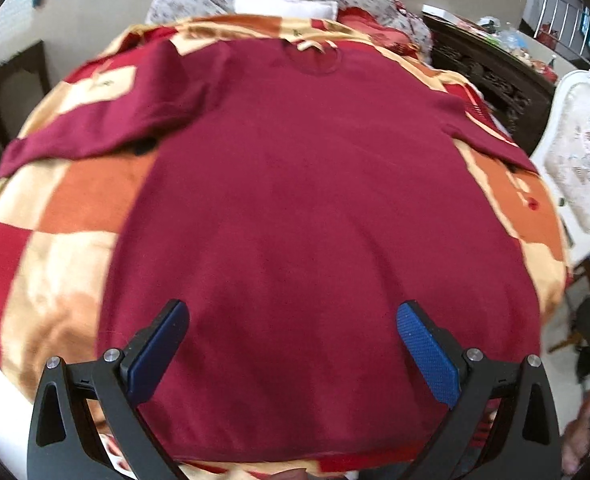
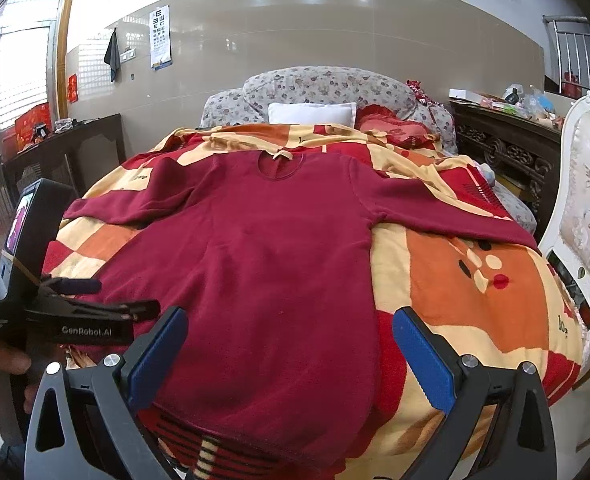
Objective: Fold small clothes
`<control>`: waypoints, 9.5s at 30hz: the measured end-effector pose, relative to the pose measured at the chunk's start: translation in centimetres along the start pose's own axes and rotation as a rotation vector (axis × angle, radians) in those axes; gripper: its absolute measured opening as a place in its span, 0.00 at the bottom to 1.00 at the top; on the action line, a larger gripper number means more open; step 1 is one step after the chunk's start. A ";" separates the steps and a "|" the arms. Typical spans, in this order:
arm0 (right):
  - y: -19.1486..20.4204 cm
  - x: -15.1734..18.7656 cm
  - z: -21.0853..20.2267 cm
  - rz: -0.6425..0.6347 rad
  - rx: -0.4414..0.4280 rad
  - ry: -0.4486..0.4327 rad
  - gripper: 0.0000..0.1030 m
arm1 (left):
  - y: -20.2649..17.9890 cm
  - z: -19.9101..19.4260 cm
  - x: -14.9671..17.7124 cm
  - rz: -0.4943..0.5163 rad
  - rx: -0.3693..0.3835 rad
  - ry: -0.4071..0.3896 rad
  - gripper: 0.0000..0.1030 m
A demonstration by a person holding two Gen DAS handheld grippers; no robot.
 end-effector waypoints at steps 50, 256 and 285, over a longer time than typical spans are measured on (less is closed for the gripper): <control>-2.9 -1.7 2.5 0.127 0.246 0.187 1.00 | 1.5 0.5 -0.5 -0.053 -0.021 0.009 1.00; -4.2 -3.8 24.8 0.056 -0.018 0.314 1.00 | 38.5 1.6 -18.6 -1.031 0.381 -0.310 0.20; -6.1 -4.1 23.4 0.176 -0.026 0.223 1.00 | 4.6 -1.7 -23.5 -0.219 0.346 -0.523 0.05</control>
Point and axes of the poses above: each gripper's, at about its wrist camera, not at the fingertips, and z roughly the way its jaws point, y to its left, x to its underside, the point moved 6 cm from there along z, roughly the way its jaws point, and after that the axes turned 14 degrees about -z, right-handed, at the moved point
